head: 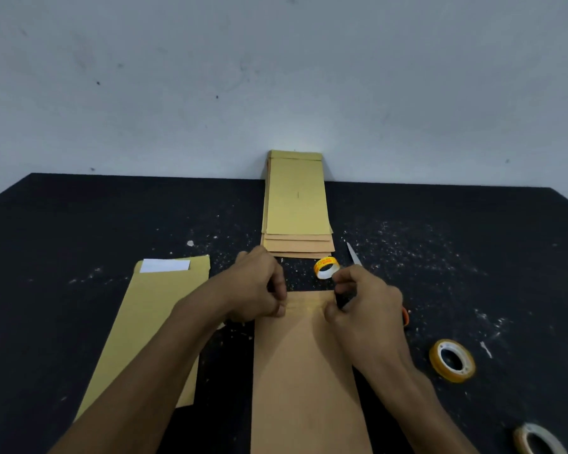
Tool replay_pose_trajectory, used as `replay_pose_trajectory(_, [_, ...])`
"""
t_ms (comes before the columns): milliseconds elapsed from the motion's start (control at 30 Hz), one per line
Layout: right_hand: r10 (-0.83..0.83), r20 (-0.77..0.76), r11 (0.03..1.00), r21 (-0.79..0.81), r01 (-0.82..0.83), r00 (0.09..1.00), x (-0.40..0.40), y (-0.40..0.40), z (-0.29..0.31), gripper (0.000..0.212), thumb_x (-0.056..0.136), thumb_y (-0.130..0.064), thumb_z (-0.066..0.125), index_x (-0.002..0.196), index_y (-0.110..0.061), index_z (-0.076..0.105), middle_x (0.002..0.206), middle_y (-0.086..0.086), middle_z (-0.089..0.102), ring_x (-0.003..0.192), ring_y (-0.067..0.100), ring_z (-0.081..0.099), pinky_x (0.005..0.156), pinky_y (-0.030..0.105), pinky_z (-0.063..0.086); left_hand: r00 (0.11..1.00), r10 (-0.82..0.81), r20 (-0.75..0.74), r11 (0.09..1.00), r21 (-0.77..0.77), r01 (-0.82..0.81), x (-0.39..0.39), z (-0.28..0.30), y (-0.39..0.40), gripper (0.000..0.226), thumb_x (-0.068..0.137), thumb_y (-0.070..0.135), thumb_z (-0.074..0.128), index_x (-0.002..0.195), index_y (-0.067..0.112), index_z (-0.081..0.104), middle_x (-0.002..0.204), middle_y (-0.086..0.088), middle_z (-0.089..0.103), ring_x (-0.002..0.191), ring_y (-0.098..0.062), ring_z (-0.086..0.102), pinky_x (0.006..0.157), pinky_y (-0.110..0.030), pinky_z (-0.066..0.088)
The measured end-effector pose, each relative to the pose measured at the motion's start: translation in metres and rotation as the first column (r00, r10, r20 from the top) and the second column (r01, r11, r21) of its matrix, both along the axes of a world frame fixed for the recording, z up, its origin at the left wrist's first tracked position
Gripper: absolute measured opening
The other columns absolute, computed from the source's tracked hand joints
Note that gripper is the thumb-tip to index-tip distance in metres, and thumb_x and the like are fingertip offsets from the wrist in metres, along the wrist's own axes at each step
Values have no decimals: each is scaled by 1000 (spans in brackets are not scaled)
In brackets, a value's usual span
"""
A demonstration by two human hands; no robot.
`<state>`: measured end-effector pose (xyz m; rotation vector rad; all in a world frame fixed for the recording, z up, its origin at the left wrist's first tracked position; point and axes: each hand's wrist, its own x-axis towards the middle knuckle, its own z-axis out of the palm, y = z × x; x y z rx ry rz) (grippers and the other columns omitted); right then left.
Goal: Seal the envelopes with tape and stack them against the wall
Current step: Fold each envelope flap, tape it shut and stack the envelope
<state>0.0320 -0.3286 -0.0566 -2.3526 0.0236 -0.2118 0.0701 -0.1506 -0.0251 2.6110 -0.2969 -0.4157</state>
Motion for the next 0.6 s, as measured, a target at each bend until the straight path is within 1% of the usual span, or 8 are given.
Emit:
replay_pose_trajectory(67, [63, 23, 995, -80, -61, 998, -1, 0, 0, 38, 83, -7, 72, 118, -22, 68, 98, -14, 58, 81, 2, 57, 70, 7, 43, 1000, 15, 1, 998, -58, -15, -2, -1, 2, 20, 81, 15, 79, 91, 25, 64, 107, 7, 53, 94, -6, 48, 75, -17, 39])
replay_pose_trajectory(133, [135, 9, 974, -185, -131, 991, -1, -1, 0, 38, 88, -13, 67, 123, -26, 68, 112, -10, 57, 99, 8, 58, 83, 20, 48, 999, 36, -12, 992, -123, -38, -4, -2, 4, 34, 80, 13, 80, 103, 28, 60, 97, 8, 56, 82, -4, 50, 66, -17, 39])
replay_pose_trajectory(200, [178, -77, 943, -272, -192, 981, -2, 0, 2, 38, 94, -25, 63, 131, -31, 62, 125, -9, 50, 113, 10, 52, 93, 30, 49, 998, 49, -31, 987, -150, -53, -5, -4, 6, 40, 79, 11, 80, 108, 28, 58, 92, 7, 57, 79, -5, 52, 67, -18, 41])
replay_pose_trajectory(300, [179, -188, 920, -316, -232, 966, -1, 3, 8, 37, 96, -34, 62, 132, -35, 58, 128, -12, 41, 116, 10, 51, 95, 36, 49, 997, 50, -60, 985, -160, -59, -6, -6, 9, 34, 80, 10, 80, 101, 29, 61, 87, 7, 59, 76, -5, 54, 67, -19, 43])
replay_pose_trajectory(400, [199, -245, 897, -343, -277, 949, 4, 4, 15, 37, 93, -36, 65, 129, -36, 56, 130, -11, 40, 117, 12, 52, 96, 38, 49, 998, 36, -55, 990, -133, -43, -8, -5, 11, 29, 81, 14, 80, 99, 31, 64, 91, 10, 56, 81, -4, 53, 66, -16, 40])
replay_pose_trajectory(500, [230, -310, 858, -383, -343, 923, 11, 5, 21, 43, 93, -34, 66, 134, -37, 53, 135, -8, 39, 121, 15, 50, 99, 39, 47, 1000, 8, -19, 997, -75, -9, -11, -3, 11, 27, 82, 19, 79, 104, 28, 67, 107, 7, 52, 97, -7, 50, 77, -19, 42])
replay_pose_trajectory(533, [232, -327, 850, -390, -354, 916, 12, 6, 24, 41, 92, -33, 67, 130, -37, 54, 133, -7, 40, 119, 15, 50, 99, 39, 48, 1000, 0, -11, 998, -55, 0, -12, -4, 10, 27, 82, 20, 79, 104, 27, 67, 113, 5, 50, 102, -9, 47, 81, -22, 42])
replay_pose_trajectory(600, [244, -351, 839, -390, -379, 904, 15, 8, 28, 30, 90, -29, 69, 117, -34, 57, 127, -6, 41, 113, 15, 51, 96, 39, 50, 1000, -21, -17, 999, -32, 20, -13, -3, 10, 25, 81, 21, 79, 100, 29, 65, 119, 4, 43, 108, -11, 40, 87, -26, 42])
